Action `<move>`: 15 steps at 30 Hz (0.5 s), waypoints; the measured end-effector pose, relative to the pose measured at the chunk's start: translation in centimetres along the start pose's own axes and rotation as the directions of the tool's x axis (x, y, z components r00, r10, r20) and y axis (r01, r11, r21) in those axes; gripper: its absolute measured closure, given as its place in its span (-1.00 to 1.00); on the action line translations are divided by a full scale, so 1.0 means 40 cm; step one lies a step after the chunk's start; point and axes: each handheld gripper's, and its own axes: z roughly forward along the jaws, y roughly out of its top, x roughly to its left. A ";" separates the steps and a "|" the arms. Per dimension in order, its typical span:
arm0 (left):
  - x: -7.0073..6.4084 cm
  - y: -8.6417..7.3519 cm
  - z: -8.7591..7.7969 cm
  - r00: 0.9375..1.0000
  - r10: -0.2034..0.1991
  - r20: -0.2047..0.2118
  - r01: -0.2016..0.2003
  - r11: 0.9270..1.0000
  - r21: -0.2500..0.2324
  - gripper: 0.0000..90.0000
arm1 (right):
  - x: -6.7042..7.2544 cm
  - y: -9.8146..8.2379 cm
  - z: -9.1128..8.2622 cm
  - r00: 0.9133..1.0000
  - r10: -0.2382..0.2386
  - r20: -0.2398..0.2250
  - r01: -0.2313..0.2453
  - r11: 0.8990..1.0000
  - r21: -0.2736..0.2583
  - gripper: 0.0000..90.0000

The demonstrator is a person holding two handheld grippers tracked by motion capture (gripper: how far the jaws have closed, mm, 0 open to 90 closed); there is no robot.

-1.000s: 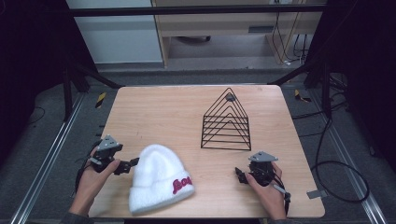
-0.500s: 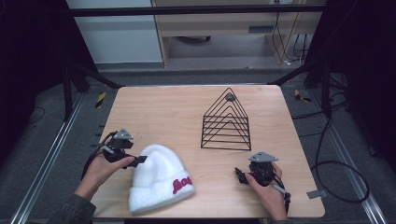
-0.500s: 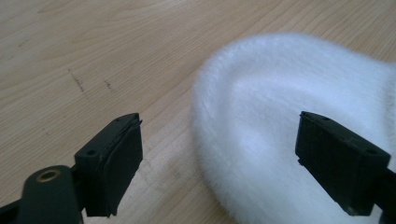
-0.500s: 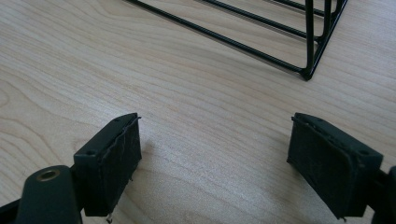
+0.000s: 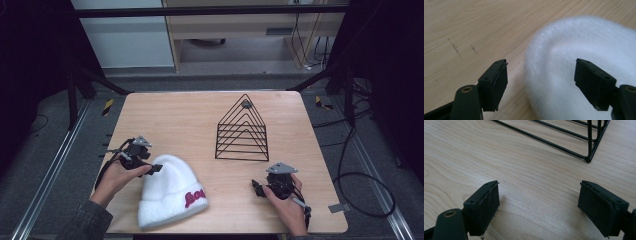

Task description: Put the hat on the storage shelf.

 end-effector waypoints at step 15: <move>0.004 -0.008 0.044 1.000 -0.031 -0.004 0.031 0.999 -0.008 0.08 | 0.001 0.000 0.000 1.000 0.004 0.002 -0.004 1.000 0.001 -0.62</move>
